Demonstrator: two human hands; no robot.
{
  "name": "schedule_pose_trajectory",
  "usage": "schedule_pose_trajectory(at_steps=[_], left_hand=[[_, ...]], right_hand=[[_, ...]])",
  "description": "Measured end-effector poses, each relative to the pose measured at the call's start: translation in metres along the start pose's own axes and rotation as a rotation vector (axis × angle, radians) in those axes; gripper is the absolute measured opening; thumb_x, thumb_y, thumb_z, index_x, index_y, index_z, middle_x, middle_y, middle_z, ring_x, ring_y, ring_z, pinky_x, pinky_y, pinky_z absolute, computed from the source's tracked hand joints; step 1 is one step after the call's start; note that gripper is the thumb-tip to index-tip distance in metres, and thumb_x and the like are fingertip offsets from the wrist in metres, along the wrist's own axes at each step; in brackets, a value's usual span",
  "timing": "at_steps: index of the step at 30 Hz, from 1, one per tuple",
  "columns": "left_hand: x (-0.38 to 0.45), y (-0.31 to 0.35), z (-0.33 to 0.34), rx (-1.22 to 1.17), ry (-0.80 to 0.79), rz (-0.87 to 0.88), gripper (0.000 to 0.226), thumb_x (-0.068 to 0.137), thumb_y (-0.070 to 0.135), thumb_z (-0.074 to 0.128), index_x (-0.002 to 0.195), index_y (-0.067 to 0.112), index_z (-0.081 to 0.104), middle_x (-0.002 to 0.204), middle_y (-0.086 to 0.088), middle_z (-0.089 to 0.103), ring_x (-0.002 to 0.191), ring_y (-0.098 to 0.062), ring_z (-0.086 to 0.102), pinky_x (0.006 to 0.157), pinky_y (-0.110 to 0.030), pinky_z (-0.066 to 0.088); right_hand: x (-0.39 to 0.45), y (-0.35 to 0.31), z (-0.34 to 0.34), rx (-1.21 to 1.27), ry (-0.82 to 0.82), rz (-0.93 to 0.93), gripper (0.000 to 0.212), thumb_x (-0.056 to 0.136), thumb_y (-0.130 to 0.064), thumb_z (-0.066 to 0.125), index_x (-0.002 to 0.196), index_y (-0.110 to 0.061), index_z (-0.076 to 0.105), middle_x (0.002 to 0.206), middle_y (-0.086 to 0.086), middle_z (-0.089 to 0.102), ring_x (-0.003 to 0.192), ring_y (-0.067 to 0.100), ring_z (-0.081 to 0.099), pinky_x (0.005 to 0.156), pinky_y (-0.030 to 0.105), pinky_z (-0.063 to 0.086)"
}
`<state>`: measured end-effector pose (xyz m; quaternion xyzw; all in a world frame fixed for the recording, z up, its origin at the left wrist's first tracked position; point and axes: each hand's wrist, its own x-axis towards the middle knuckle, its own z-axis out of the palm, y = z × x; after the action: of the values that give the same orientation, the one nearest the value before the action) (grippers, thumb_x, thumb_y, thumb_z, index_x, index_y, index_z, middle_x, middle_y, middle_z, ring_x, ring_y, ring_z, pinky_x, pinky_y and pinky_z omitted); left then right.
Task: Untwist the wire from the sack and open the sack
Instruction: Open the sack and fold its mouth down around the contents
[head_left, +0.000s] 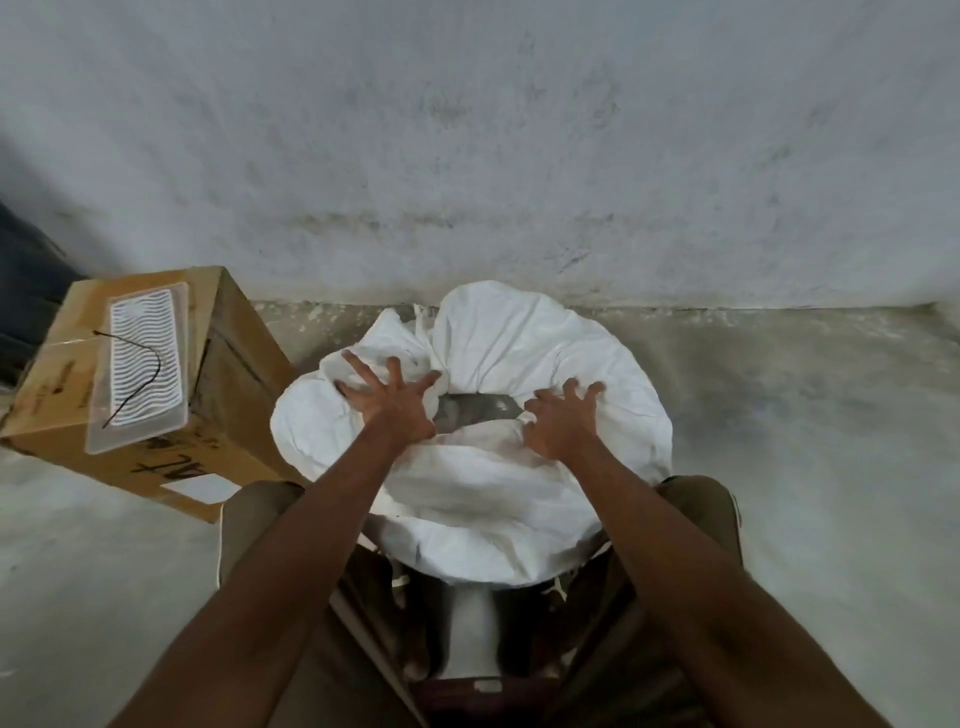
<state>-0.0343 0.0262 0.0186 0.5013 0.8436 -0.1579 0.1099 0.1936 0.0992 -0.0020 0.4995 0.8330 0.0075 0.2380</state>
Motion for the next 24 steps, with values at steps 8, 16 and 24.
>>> schedule_pose_trajectory(at_steps=[8,16,24], left_hand=[[-0.022,-0.03,0.008,-0.061,0.091,-0.166,0.097,0.071,0.084,0.055,0.147,0.065,-0.003,0.166,-0.009,-0.01,0.13,-0.065,-0.036,0.099,-0.087,-0.007],[-0.028,-0.003,0.008,0.176,0.209,0.106,0.086,0.093,0.057,0.052,0.159,0.034,0.0,0.168,-0.009,-0.013,0.147,-0.049,-0.024,0.113,-0.075,-0.005],[-0.002,0.024,-0.011,-0.095,0.285,0.2,0.088,0.081,0.031,0.067,0.154,0.019,0.019,0.158,-0.017,0.024,0.147,-0.038,0.022,0.115,-0.059,0.028]], right_hand=[[-0.028,0.027,0.009,0.08,0.037,0.188,0.067,0.094,-0.063,0.028,0.151,-0.03,0.04,0.16,-0.003,0.035,0.141,0.043,0.024,0.103,0.074,0.02],[-0.042,-0.006,-0.018,0.02,0.107,0.156,0.049,0.096,-0.045,0.046,0.138,-0.023,0.054,0.144,0.005,0.05,0.135,0.042,0.037,0.104,0.073,0.024],[0.002,-0.038,-0.037,0.155,0.517,-0.091,0.058,0.077,-0.024,0.078,0.132,-0.02,0.06,0.133,0.006,0.061,0.128,0.033,0.052,0.107,0.059,0.036]])
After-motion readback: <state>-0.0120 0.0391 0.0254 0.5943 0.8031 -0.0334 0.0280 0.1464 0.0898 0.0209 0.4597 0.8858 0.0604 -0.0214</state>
